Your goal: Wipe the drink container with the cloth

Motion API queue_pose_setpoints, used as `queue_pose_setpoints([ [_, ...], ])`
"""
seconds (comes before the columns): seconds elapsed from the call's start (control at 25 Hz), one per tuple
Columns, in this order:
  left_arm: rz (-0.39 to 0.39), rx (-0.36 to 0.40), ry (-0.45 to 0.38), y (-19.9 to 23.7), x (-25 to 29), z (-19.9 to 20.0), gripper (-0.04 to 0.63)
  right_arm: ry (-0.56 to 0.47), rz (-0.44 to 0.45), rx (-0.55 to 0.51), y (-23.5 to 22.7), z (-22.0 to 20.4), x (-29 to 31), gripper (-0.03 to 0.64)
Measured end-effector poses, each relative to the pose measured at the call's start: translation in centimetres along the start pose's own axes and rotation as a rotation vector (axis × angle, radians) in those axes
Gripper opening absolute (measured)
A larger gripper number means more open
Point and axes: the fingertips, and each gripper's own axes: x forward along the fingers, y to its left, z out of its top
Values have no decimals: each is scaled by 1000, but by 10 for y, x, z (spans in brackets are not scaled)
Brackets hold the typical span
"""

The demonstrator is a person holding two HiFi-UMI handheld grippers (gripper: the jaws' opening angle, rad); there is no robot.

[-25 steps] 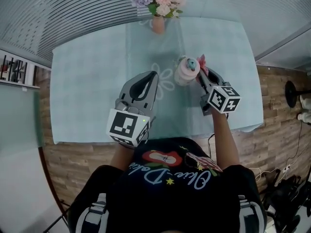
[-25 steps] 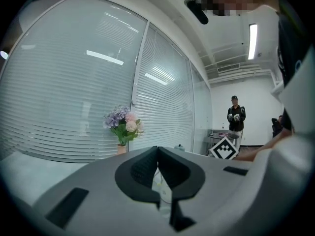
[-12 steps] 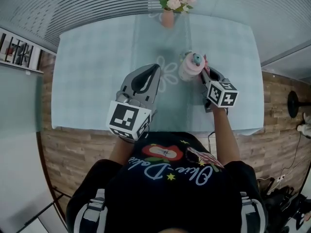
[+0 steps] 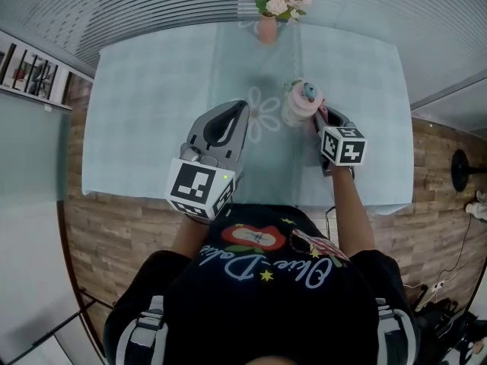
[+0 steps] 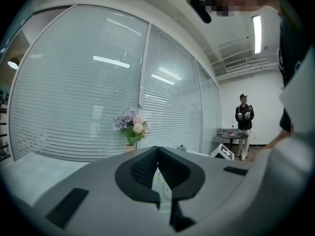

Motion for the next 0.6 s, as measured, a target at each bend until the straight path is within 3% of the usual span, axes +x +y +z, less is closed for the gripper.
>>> queue_pose_setpoints([
  [0.12,3,2,1,1,-1,1,5,-25,-27,-9,-3,4,-6,60],
  [0.6,-71,20,-1,-12,22,4,5,-283,-114,47,-11,41,-89,60],
])
